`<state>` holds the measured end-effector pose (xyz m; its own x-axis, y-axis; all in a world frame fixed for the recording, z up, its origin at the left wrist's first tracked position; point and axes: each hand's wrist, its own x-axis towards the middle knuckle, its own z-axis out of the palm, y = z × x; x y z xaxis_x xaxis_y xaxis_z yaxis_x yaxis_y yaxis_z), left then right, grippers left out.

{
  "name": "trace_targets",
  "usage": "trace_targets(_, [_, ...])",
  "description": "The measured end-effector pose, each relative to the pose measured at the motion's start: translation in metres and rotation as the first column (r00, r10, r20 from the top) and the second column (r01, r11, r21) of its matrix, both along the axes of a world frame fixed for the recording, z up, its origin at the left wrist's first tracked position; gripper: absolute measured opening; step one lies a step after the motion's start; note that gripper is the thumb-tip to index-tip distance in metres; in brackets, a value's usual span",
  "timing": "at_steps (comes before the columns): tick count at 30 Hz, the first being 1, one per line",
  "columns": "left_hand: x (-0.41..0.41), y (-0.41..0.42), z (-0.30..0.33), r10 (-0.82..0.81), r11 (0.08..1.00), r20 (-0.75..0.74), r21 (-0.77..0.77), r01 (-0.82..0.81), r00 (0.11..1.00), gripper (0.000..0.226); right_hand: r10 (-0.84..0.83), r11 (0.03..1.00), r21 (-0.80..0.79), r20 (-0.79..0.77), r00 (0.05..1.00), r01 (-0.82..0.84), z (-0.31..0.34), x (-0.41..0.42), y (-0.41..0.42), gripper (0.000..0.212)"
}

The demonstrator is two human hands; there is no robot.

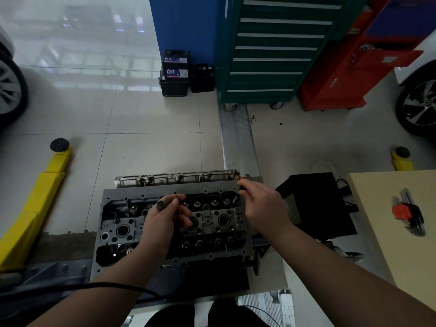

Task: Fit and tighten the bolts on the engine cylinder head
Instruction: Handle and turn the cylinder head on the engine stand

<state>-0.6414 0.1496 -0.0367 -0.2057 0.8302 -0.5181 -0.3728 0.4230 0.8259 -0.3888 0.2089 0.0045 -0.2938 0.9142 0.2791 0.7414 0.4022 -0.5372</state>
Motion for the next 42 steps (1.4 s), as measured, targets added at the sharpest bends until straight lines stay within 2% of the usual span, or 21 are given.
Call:
trace_targets(11, [0.000, -0.002, 0.004, 0.017, 1.000, 0.023, 0.005, -0.017, 1.000, 0.026, -0.054, 0.998, -0.020, -0.006, 0.999, 0.054, -0.011, 0.004, -0.007, 0.021])
trace_targets(15, [0.000, -0.003, 0.005, 0.018, 1.000, 0.018, 0.001, -0.018, 1.000, 0.026, -0.011, 0.991, -0.133, 0.069, 0.998, 0.020, -0.023, 0.004, -0.015, 0.023])
trace_targets(19, [-0.001, -0.004, 0.003, 0.013, 1.000, 0.027, 0.013, -0.014, 1.000, 0.027, -0.099, 0.985, -0.124, 0.175, 0.980, 0.121, -0.029, 0.001, -0.017, 0.024])
trace_targets(22, [0.000, -0.004, 0.002, 0.004, 1.000, 0.013, 0.017, -0.005, 1.000, 0.027, -0.108, 0.963, -0.208, 0.277, 0.955, 0.169, -0.028, -0.005, -0.011, 0.024])
trace_targets(24, [0.000, -0.004, 0.001, 0.003, 1.000, 0.007, 0.019, -0.003, 1.000, 0.026, -0.118, 0.949, -0.251, 0.274, 0.954, 0.189, -0.031, -0.005, -0.008, 0.024])
trace_targets(26, [0.001, -0.004, 0.001, 0.004, 1.000, 0.007, 0.024, -0.004, 1.000, 0.026, -0.188, 0.890, -0.378, 0.199, 0.962, 0.253, -0.031, -0.006, -0.002, 0.022])
trace_targets(29, [0.001, -0.004, 0.000, 0.007, 1.000, 0.006, 0.030, -0.007, 1.000, 0.026, -0.340, 0.733, -0.606, 0.069, 0.938, 0.310, -0.031, -0.011, 0.007, 0.014])
trace_targets(34, [0.000, -0.004, 0.001, 0.000, 0.999, 0.007, 0.043, -0.001, 1.000, 0.026, -0.523, 0.622, -0.723, -0.100, 0.847, 0.299, -0.033, -0.020, 0.003, 0.032])
trace_targets(36, [0.000, -0.004, 0.000, 0.004, 0.999, 0.013, 0.041, -0.005, 1.000, 0.027, -0.553, 0.567, -0.776, -0.112, 0.826, 0.275, -0.030, -0.022, 0.003, 0.041])
trace_targets(39, [0.000, -0.005, 0.000, 0.005, 0.999, 0.018, 0.044, -0.006, 1.000, 0.030, -0.591, 0.421, -0.882, -0.091, 0.801, 0.211, -0.021, -0.022, 0.014, 0.057])
trace_targets(42, [0.000, -0.006, 0.003, -0.022, 0.999, -0.004, 0.045, 0.022, 1.000, 0.032, -0.523, 0.287, -0.950, -0.048, 0.851, 0.123, -0.012, -0.015, 0.028, 0.045])
